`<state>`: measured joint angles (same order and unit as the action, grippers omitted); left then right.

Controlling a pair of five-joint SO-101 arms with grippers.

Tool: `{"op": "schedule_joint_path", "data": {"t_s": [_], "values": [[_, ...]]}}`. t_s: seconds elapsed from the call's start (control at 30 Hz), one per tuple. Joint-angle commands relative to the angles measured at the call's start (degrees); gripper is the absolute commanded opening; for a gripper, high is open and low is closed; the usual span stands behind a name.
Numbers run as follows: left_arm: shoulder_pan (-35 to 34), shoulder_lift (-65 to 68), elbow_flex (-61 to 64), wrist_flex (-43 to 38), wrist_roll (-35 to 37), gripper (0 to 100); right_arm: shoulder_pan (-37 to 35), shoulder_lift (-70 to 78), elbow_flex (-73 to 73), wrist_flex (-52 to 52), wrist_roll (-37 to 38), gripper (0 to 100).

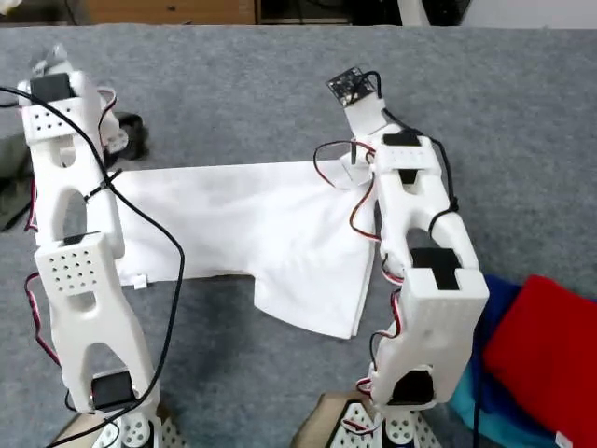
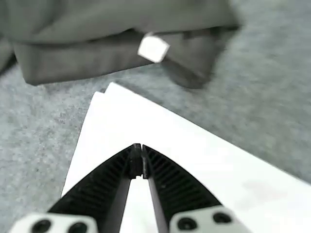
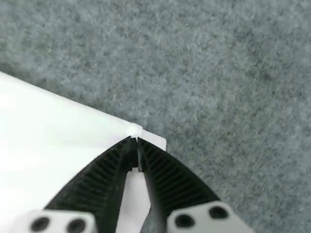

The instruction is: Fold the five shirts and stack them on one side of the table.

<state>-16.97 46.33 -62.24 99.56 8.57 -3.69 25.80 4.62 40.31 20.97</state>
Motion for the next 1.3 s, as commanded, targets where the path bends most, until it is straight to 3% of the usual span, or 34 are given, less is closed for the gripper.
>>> {"op": "schedule_joint_path", "data": {"t_s": [0.0,0.27,0.47,0.63,0.8,1.0,1.27], "values": [[1.58,-7.43,5.54,1.49,-1.67,2,1.10,-0.22,-3.38,0.35,0.35,0.5],[4.13,-28.35,44.40,-1.93,-3.69,2,1.10,-0.22,-3.38,0.35,1.49,0.5],[4.57,-43.47,72.79,-18.37,-6.15,2,1.10,-0.13,-3.38,0.26,1.49,0.5],[1.32,-47.25,88.00,-33.93,-9.58,2,1.10,-0.13,-3.38,0.26,1.49,0.5],[-4.92,-47.25,94.59,-42.20,-10.90,2,1.01,-0.13,-3.38,-0.44,1.49,0.5],[-10.99,-47.87,96.26,-41.93,-15.65,2,0.48,-0.13,-3.30,-0.79,1.49,0.5],[-10.29,-48.84,94.42,-34.20,-17.76,2,0.48,1.45,-4.44,-0.53,2.02,0.5]]}}
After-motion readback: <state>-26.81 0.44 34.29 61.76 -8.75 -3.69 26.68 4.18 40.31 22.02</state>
